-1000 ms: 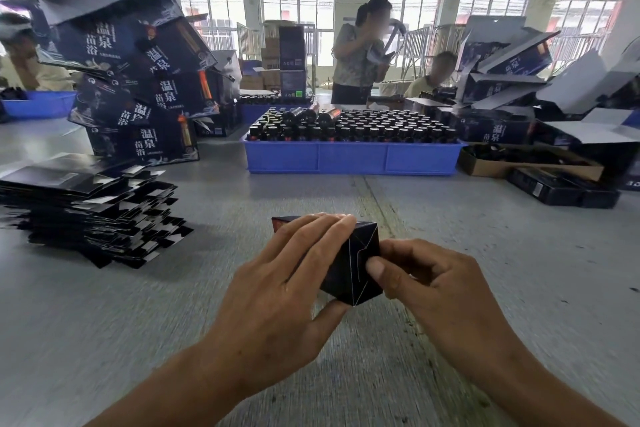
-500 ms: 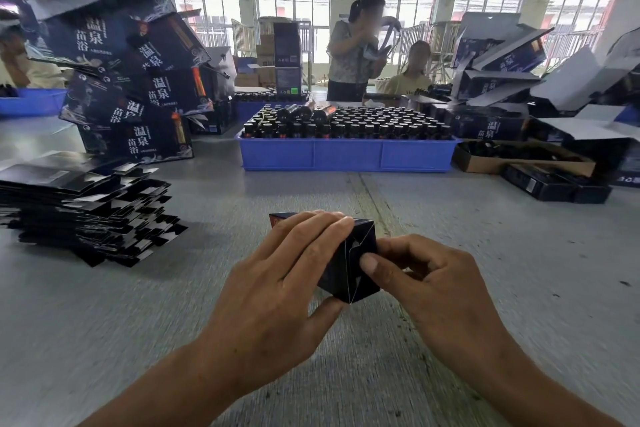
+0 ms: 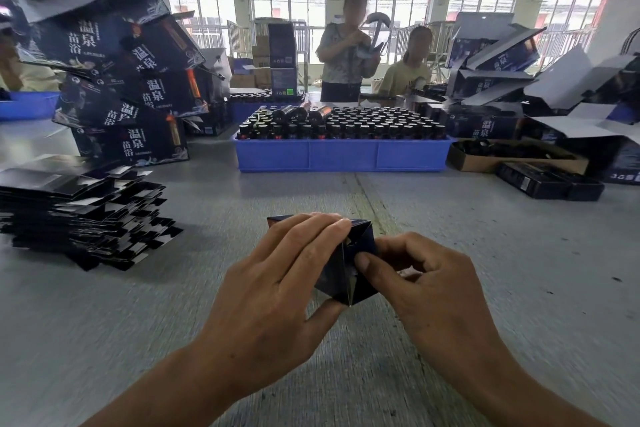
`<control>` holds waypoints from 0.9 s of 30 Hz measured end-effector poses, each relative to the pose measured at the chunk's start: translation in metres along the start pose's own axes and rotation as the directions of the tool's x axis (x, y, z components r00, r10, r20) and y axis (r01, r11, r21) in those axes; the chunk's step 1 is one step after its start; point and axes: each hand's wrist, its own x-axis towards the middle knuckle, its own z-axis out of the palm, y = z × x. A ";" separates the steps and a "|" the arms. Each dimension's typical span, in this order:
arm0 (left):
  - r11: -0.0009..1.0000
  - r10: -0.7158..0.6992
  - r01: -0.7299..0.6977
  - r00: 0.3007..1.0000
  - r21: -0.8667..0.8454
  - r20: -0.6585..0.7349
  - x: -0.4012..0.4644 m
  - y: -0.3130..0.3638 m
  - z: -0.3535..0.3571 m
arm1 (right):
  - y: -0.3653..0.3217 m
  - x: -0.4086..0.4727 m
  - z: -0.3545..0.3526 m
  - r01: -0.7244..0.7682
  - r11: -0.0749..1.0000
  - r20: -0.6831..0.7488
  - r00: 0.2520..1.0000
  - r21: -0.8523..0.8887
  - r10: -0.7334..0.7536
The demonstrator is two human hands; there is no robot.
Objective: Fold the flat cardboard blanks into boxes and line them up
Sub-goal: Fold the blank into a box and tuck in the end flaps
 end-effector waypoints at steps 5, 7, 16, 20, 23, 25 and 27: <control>1.000 -0.013 0.013 1.000 -0.002 -0.002 0.000 -0.002 -0.003 | 0.001 0.002 -0.004 0.006 0.999 0.074 0.997 0.041 -0.009; 1.000 -0.025 0.025 1.000 -0.013 -0.014 0.000 -0.003 -0.004 | 0.000 0.003 -0.005 0.029 0.997 0.089 0.995 0.067 -0.035; 1.000 0.016 -0.015 1.000 0.009 -0.021 0.001 0.000 -0.002 | -0.002 0.001 0.000 0.031 0.998 0.030 0.999 -0.048 -0.029; 1.000 0.000 -0.001 1.000 -0.022 -0.011 0.001 -0.001 -0.002 | -0.002 0.003 -0.002 -0.004 1.000 0.033 0.999 -0.001 0.004; 0.999 -0.016 0.016 1.000 -0.045 -0.005 0.000 -0.004 -0.004 | 0.000 0.005 -0.006 -0.031 0.999 0.092 0.995 0.035 0.027; 0.999 -0.019 0.018 1.000 -0.043 -0.005 0.000 -0.005 -0.004 | 0.001 0.005 -0.006 -0.019 1.000 0.112 0.994 -0.006 0.019; 1.000 -0.004 0.004 1.000 -0.029 -0.009 0.000 -0.005 -0.004 | 0.002 0.004 -0.004 -0.003 0.999 0.099 0.995 -0.043 0.007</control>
